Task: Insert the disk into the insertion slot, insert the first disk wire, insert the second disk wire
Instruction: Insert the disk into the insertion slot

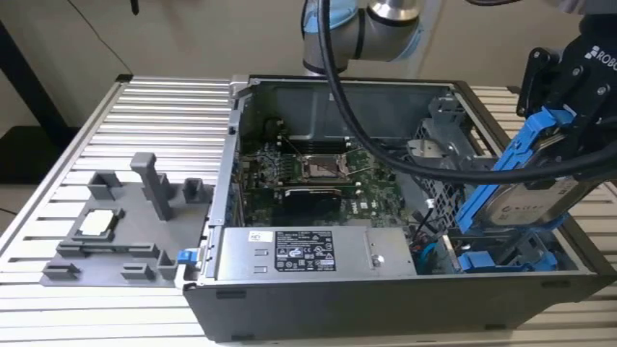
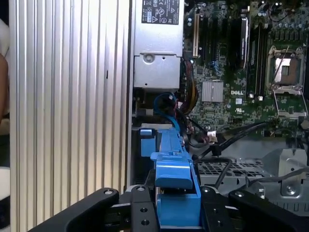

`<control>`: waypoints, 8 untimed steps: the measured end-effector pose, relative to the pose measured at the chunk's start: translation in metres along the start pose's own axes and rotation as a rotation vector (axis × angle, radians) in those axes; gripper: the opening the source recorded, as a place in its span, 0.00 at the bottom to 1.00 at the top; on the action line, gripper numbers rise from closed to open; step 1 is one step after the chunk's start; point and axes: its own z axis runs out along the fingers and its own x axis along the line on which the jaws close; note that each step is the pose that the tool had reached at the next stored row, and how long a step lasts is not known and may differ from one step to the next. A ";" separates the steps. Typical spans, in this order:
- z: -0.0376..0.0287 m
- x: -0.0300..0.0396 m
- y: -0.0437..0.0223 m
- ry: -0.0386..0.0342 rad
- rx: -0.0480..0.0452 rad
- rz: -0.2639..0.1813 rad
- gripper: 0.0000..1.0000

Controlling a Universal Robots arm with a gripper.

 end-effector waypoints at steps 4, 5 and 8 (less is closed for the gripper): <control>0.0071 0.0016 -0.0015 -0.0027 0.0001 0.000 0.33; 0.0089 0.0020 -0.0018 -0.0037 0.0001 0.000 0.33; 0.0144 0.0028 -0.0027 -0.0066 0.0002 0.000 0.33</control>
